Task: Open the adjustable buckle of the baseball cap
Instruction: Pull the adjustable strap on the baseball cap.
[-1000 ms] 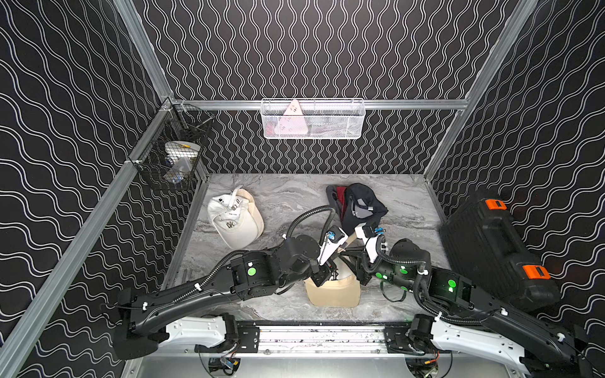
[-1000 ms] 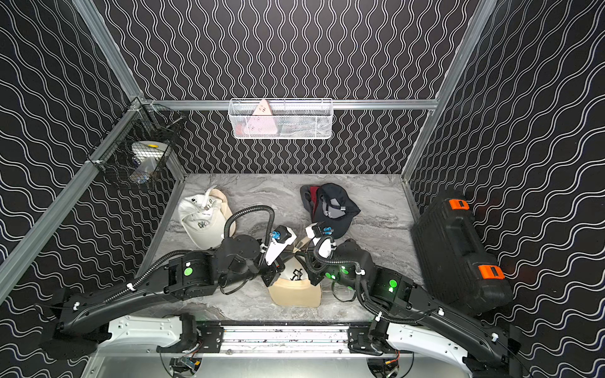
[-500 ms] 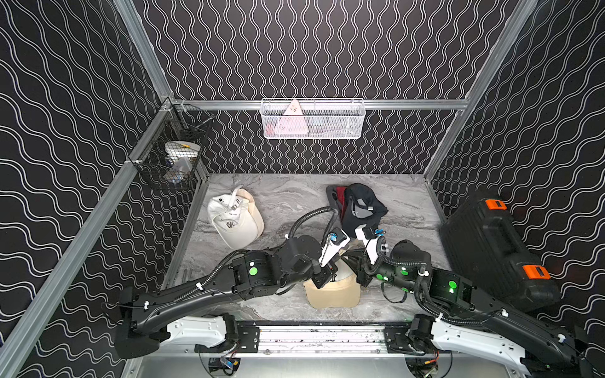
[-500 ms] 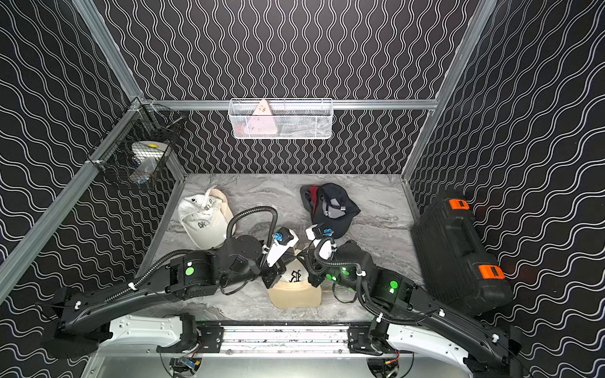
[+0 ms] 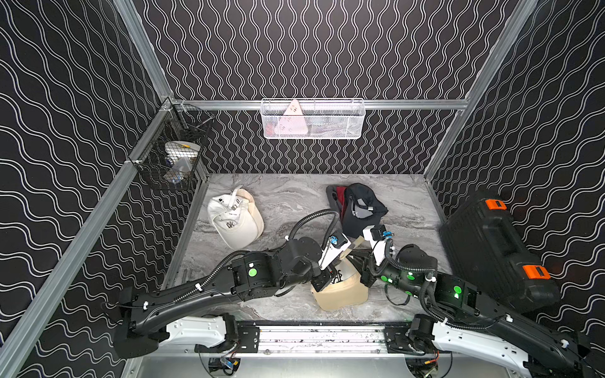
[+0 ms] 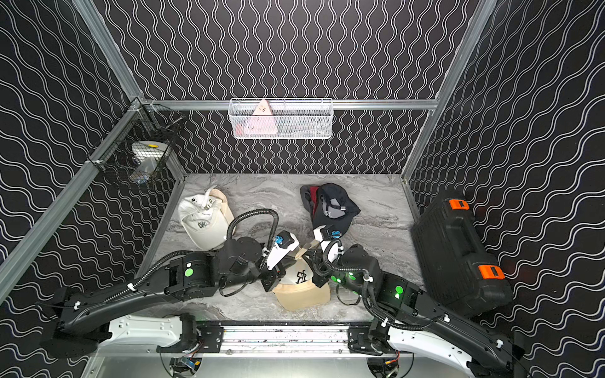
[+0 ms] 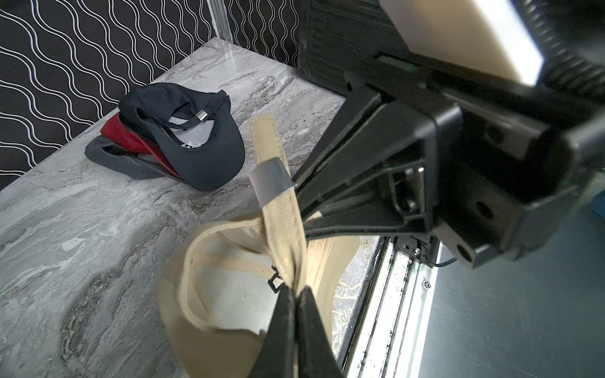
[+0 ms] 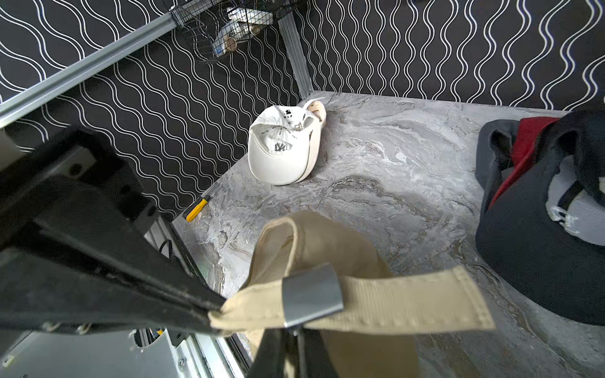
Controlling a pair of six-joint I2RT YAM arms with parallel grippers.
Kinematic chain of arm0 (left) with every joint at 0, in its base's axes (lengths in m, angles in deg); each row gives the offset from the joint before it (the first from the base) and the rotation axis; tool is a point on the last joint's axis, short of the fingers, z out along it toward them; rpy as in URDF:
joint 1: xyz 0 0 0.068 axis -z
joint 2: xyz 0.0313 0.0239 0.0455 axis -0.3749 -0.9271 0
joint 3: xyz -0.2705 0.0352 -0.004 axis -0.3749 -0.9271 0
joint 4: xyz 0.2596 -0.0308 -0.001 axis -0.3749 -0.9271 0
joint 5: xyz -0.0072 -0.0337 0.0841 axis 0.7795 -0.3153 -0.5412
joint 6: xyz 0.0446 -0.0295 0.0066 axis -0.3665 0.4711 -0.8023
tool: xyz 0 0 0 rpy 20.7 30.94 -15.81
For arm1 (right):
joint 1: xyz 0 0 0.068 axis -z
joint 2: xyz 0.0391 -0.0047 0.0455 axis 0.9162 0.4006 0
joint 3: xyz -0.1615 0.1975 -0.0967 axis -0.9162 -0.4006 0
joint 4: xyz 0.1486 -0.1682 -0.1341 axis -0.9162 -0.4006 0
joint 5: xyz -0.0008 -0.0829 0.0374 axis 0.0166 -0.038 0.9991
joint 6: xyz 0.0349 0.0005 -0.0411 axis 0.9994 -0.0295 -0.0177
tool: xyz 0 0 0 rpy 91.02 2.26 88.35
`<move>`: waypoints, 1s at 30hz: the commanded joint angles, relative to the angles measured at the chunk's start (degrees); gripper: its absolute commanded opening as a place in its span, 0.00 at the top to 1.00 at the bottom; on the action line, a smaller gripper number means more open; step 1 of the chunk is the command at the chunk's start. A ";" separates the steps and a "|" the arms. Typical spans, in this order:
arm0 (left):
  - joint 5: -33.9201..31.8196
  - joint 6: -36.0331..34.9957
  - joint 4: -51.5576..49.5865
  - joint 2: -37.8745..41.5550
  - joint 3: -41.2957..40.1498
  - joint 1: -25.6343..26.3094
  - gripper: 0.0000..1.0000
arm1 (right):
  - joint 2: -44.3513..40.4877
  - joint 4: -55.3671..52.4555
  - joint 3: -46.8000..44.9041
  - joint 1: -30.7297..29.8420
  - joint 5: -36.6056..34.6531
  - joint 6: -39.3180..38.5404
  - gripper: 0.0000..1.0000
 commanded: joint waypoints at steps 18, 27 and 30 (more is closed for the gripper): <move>-1.93 -0.42 -0.73 3.85 -2.03 0.17 1.00 | -3.75 0.00 -1.14 0.06 -11.38 2.22 0.97; -3.95 -1.40 -0.74 5.73 -0.34 0.17 1.00 | -5.62 -3.48 -1.48 0.03 -14.97 3.65 0.97; -3.70 -1.65 0.33 6.19 -0.01 0.17 1.00 | -5.10 -4.10 -1.55 0.06 -14.68 3.85 0.97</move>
